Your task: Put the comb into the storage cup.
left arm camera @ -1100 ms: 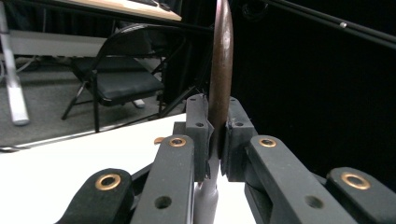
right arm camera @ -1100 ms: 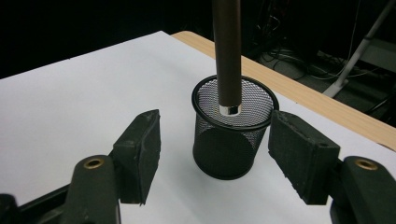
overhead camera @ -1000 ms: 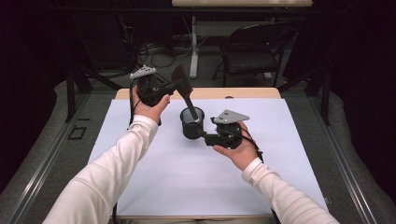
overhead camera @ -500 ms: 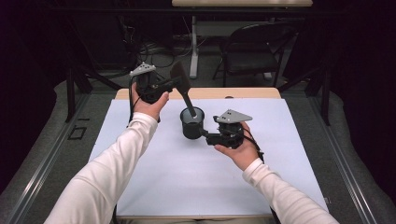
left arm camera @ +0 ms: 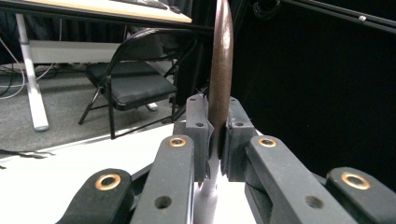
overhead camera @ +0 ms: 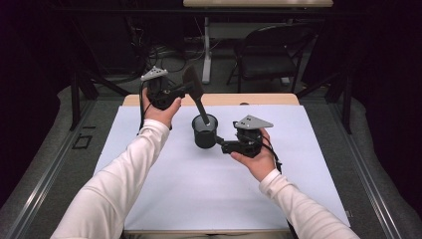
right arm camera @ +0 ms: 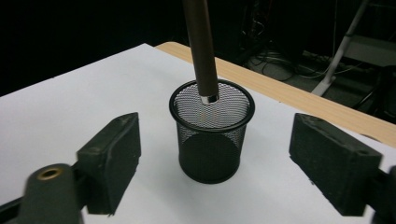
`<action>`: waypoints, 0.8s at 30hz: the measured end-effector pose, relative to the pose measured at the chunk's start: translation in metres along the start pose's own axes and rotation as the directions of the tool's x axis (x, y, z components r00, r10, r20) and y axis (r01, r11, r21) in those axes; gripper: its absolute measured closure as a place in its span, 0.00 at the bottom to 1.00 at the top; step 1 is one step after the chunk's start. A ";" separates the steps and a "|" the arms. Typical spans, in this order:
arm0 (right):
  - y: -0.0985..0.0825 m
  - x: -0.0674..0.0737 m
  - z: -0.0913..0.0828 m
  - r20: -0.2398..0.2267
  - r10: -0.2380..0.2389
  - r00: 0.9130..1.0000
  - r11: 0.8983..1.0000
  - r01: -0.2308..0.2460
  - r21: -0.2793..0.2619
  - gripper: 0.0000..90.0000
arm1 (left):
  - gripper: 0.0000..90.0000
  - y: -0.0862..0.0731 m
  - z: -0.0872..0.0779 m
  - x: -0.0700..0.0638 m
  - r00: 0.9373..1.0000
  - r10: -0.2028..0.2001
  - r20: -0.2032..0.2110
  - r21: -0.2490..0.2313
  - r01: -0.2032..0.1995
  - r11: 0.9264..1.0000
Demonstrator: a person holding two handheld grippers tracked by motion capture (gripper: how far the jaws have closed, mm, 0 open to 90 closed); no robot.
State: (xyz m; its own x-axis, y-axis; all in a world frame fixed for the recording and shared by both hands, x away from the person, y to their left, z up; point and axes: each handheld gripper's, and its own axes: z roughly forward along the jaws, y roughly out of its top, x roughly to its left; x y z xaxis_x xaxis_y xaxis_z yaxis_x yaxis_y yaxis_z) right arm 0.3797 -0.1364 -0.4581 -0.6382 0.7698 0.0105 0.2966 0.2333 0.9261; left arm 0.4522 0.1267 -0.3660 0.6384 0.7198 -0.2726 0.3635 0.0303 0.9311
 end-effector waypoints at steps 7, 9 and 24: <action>0.000 0.001 0.000 0.008 -0.027 1.000 1.000 0.027 0.007 0.16 | 0.94 -0.001 0.004 0.000 1.000 0.004 0.002 0.002 -0.004 1.000; -0.001 0.001 0.001 0.009 -0.027 1.000 1.000 0.027 0.007 0.15 | 0.94 -0.002 0.006 0.000 1.000 0.006 0.001 0.009 -0.006 1.000; -0.001 0.000 0.001 0.003 0.024 1.000 1.000 -0.024 0.016 0.07 | 0.94 -0.005 0.013 0.003 1.000 0.020 -0.011 0.008 -0.020 1.000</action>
State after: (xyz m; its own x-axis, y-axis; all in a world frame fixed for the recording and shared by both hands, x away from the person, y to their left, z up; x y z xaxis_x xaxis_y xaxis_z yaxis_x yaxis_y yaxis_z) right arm 0.3803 -0.1360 -0.4594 -0.6291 0.7766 0.0317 0.3234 0.2244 0.9193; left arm 0.4612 0.1195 -0.3744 0.6379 0.7279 -0.2516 0.3561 0.0108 0.9344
